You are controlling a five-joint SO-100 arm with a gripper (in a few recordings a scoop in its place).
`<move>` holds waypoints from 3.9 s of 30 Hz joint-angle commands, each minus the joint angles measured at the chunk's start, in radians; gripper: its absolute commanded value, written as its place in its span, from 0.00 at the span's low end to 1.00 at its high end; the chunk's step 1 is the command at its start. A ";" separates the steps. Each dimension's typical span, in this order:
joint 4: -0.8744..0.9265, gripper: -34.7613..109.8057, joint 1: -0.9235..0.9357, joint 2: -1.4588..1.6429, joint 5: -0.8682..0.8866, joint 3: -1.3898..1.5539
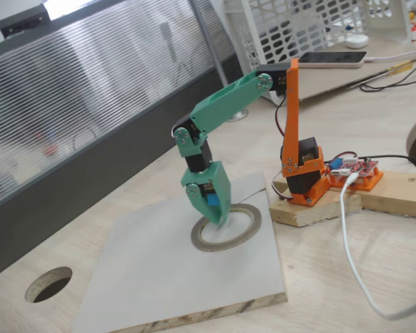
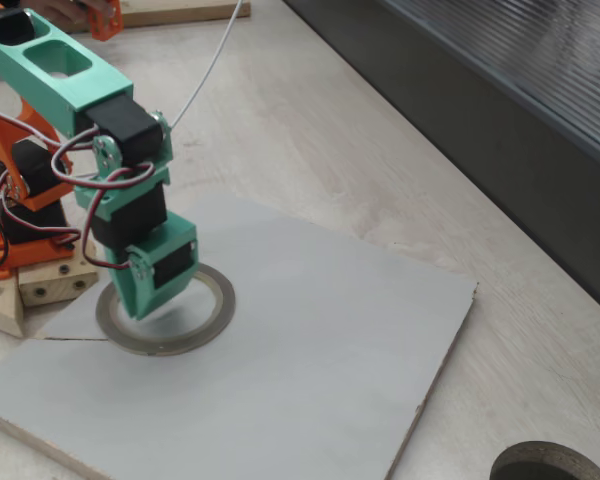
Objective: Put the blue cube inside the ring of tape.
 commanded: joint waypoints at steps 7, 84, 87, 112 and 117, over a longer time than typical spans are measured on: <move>-0.002 0.25 0.006 0.060 0.015 0.018; 0.133 0.53 -0.129 0.055 0.018 0.008; 0.133 0.53 -0.129 0.057 0.018 0.005; 0.379 0.53 -0.129 0.060 0.018 -0.370; 0.480 0.53 -0.129 0.058 0.012 -0.512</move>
